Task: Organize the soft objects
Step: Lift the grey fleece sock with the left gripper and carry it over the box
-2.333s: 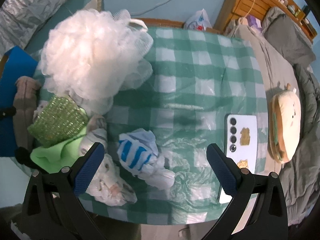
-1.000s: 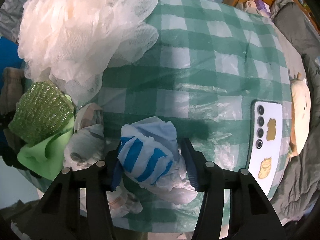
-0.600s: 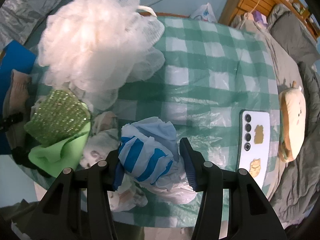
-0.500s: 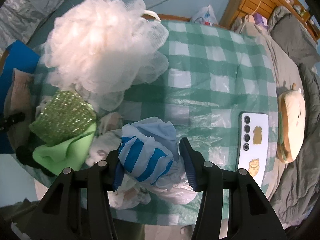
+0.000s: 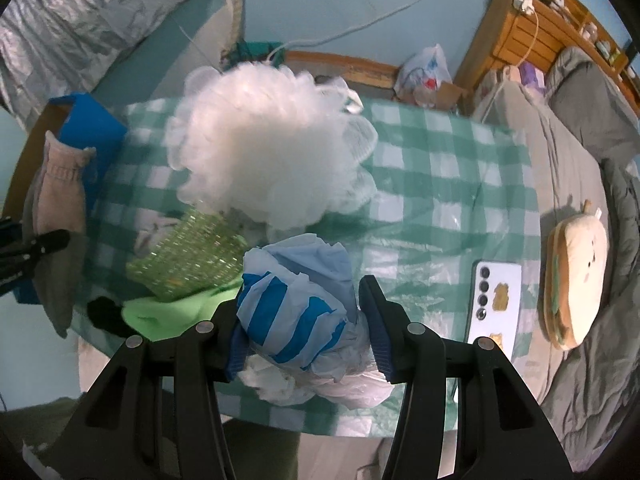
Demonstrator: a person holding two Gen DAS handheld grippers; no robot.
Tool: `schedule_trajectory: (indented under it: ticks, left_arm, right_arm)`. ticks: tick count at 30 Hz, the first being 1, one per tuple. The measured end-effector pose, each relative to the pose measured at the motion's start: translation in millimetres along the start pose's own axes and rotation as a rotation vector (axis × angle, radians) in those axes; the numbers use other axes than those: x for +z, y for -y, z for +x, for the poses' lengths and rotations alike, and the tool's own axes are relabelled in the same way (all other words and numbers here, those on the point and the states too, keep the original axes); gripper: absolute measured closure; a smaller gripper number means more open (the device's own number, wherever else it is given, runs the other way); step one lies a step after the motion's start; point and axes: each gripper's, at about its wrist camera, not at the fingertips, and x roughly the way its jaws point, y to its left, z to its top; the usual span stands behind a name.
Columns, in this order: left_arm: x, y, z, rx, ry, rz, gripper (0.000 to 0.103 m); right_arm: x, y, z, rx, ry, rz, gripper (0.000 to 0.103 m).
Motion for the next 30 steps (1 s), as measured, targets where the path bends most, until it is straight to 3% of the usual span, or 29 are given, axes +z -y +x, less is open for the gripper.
schedule_trajectory:
  ticks: [11,30]
  left_arm:
    - [0,-5,-40,0.002,0.063,0.031,0.073]
    - [2,-33,-93,0.026,0.160,-0.044,0.073]
  right_arm:
    - [26,-25,-40,0.021,0.062,-0.058,0.053]
    - [60,-88,-82,0.083,0.130,-0.201,0.053]
